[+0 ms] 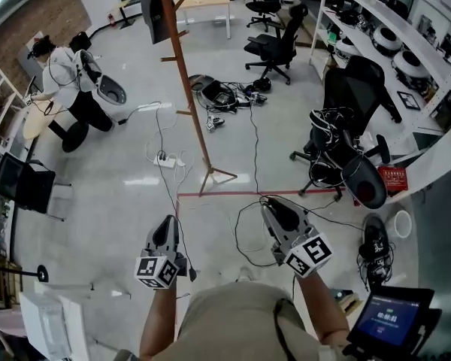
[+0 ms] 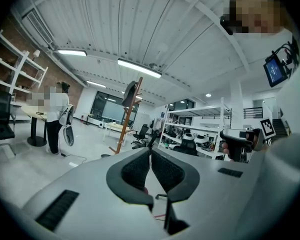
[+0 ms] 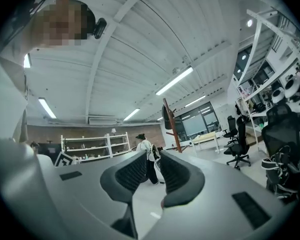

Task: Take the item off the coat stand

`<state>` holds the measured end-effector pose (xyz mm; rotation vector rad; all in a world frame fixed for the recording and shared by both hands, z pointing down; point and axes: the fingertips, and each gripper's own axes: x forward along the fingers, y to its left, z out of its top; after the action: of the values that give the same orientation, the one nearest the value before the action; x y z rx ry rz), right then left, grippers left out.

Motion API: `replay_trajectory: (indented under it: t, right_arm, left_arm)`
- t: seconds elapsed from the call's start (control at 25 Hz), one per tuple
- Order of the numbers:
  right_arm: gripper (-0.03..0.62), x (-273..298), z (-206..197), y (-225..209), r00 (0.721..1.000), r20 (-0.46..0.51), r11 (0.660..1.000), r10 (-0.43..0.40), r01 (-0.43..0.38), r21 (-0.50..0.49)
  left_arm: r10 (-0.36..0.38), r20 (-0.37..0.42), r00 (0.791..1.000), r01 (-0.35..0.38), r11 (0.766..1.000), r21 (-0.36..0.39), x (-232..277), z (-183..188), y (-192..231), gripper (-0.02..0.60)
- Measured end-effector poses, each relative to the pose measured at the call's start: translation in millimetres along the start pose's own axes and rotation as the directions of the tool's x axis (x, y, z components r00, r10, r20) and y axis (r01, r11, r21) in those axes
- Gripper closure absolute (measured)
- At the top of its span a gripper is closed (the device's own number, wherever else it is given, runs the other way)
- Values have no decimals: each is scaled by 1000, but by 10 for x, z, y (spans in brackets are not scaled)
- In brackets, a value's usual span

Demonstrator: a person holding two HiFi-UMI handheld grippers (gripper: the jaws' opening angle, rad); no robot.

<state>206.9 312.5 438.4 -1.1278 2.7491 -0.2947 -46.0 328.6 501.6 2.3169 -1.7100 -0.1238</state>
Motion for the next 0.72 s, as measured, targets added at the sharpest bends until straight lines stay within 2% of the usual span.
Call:
replay_trajectory:
  t: [0.08,0.32,0.72]
  right_arm:
    - [499,13,-47,21,1000,-12,999,25,-24,36]
    - [493,240,-90,53,999,-37,997,33,-30,68]
    - [493,864,-75,208,999,-33,997,42,-40,60]
  left_arm:
    - [18,6,1000,-18,1000,-1,-47,34,62,561]
    - [52,-3,999,-52,999,-16,-56,122,344,561]
    - [12,-29,1000,-12,1000,-11,185,233,816,561]
